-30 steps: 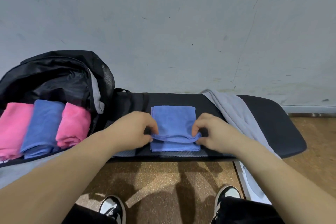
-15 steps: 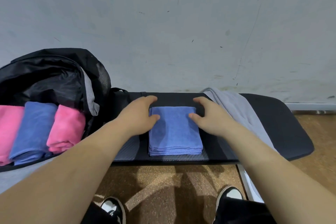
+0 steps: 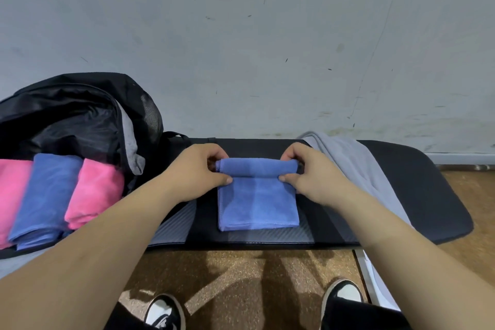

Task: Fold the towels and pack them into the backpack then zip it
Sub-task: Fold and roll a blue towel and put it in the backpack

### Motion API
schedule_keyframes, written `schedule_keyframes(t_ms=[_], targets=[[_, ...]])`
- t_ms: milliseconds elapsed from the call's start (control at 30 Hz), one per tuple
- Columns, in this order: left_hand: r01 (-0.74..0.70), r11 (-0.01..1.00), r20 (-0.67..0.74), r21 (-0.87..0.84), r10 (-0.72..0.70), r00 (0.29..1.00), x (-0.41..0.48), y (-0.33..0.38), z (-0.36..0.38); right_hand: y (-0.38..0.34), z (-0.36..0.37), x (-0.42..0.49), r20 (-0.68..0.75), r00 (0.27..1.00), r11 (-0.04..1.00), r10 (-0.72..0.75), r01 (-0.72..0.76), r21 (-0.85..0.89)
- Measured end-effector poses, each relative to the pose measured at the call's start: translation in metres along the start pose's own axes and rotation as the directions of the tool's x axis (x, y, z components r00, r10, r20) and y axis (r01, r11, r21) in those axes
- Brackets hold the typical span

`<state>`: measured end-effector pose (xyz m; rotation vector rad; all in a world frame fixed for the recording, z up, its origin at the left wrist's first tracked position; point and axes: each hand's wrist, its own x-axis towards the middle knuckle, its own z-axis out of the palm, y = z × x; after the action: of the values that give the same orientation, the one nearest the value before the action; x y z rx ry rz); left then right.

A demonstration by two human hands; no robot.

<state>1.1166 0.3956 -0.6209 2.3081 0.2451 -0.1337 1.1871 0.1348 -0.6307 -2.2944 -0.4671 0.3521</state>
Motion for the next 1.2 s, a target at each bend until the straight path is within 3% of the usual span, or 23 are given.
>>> schedule_keyframes(t_ms=[167,400,500,667,833,933,1067,1200], targets=[[-0.062,0.996,-0.051,-0.064,0.059,0.997,-0.009,0.002,-0.003,-0.004,0.002,-0.011,-0.076,0.992,0.995,-0.103,0.104,0.009],[-0.085,0.976,0.097,-0.200,0.106,0.990,-0.029,-0.003,0.000,0.009,0.003,-0.028,-0.029,0.981,0.981,-0.193,0.192,-0.038],[-0.161,0.984,0.096,-0.077,0.168,0.981,-0.034,-0.006,-0.002,0.011,0.002,-0.032,0.033,0.979,0.974,-0.203,0.205,-0.096],[-0.264,0.952,0.230,0.155,0.225,0.947,-0.041,-0.001,0.002,0.007,-0.004,-0.038,0.161,0.974,0.968,-0.158,0.185,-0.171],[-0.132,0.960,0.100,0.248,0.111,0.989,-0.033,0.005,0.016,0.000,0.005,-0.031,0.101,0.980,0.952,-0.169,0.189,-0.242],[0.003,0.968,0.193,0.250,-0.052,0.980,-0.031,0.003,0.019,-0.001,0.007,-0.027,0.156,0.980,0.951,-0.121,0.159,-0.265],[-0.004,0.973,0.314,0.232,-0.072,0.947,-0.031,0.007,0.019,-0.010,0.005,-0.027,0.316,0.946,0.954,-0.075,0.161,-0.255],[0.015,0.997,0.225,-0.070,0.001,0.974,-0.036,0.021,0.004,-0.018,0.002,-0.030,0.369,0.928,0.988,-0.057,0.106,-0.113]])
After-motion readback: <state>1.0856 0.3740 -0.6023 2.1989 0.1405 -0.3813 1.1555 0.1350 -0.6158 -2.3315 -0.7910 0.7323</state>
